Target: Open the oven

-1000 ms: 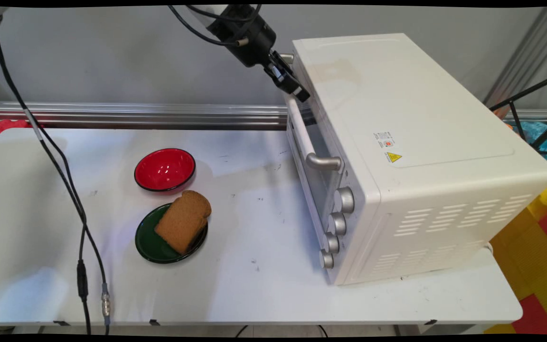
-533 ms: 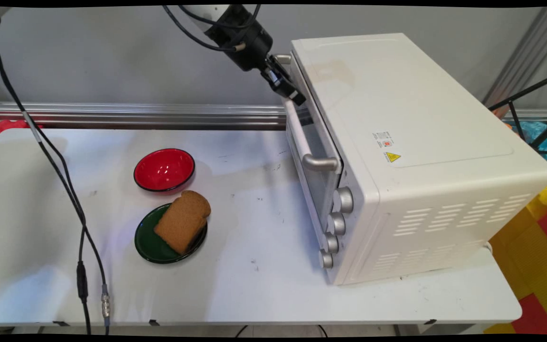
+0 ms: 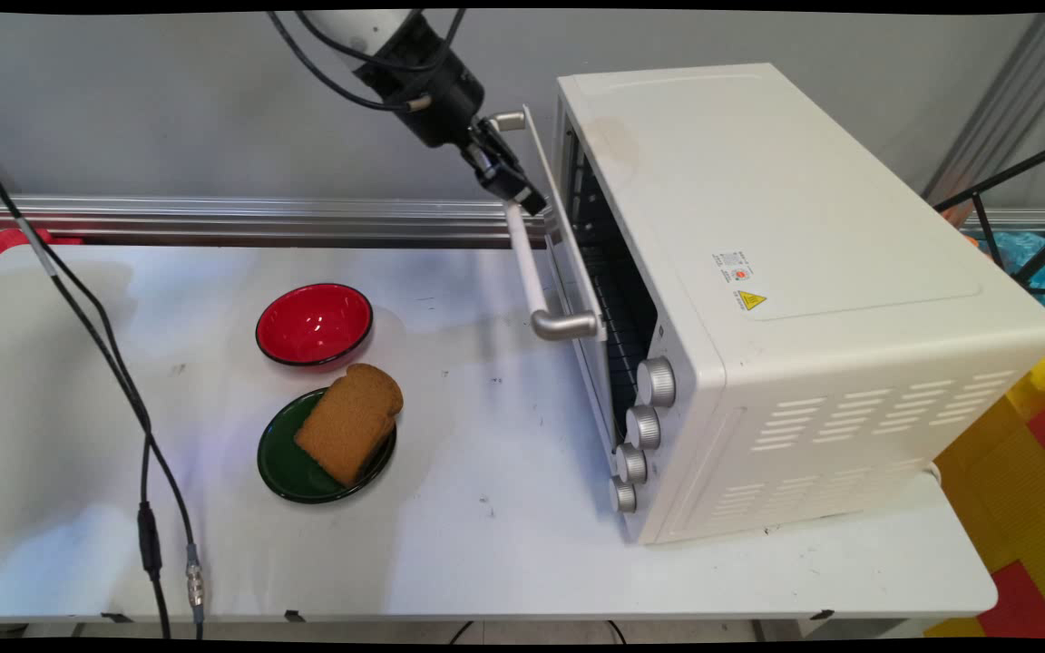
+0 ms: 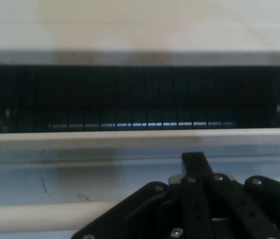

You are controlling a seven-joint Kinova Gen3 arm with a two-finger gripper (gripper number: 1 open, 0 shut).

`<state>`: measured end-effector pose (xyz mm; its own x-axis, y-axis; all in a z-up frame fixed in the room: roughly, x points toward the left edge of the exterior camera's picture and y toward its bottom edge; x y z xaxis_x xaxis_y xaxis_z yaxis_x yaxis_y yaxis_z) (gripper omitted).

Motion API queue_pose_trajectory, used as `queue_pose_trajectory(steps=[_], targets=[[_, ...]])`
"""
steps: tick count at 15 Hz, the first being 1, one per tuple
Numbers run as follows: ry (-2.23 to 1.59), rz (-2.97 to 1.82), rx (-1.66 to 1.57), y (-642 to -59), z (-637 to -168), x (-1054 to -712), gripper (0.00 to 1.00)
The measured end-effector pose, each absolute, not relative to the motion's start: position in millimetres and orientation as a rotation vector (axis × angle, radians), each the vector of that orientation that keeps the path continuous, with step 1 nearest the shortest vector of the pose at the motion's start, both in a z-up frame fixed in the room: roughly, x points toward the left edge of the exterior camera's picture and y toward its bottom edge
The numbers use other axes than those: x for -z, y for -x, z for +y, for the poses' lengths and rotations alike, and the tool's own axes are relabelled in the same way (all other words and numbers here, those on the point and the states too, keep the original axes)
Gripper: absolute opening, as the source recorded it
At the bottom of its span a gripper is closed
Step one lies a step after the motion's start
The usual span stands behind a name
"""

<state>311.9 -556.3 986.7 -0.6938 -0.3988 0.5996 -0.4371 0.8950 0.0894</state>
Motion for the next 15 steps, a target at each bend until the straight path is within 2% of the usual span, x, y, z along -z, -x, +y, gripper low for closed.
queue_pose_trajectory(steps=[10,15], targets=[[-0.617,-2.448,-0.088,-342.1,-542.8,-977.7,0.00],[-0.571,-2.460,-0.081,-356.5,-533.4,-962.7,0.00]])
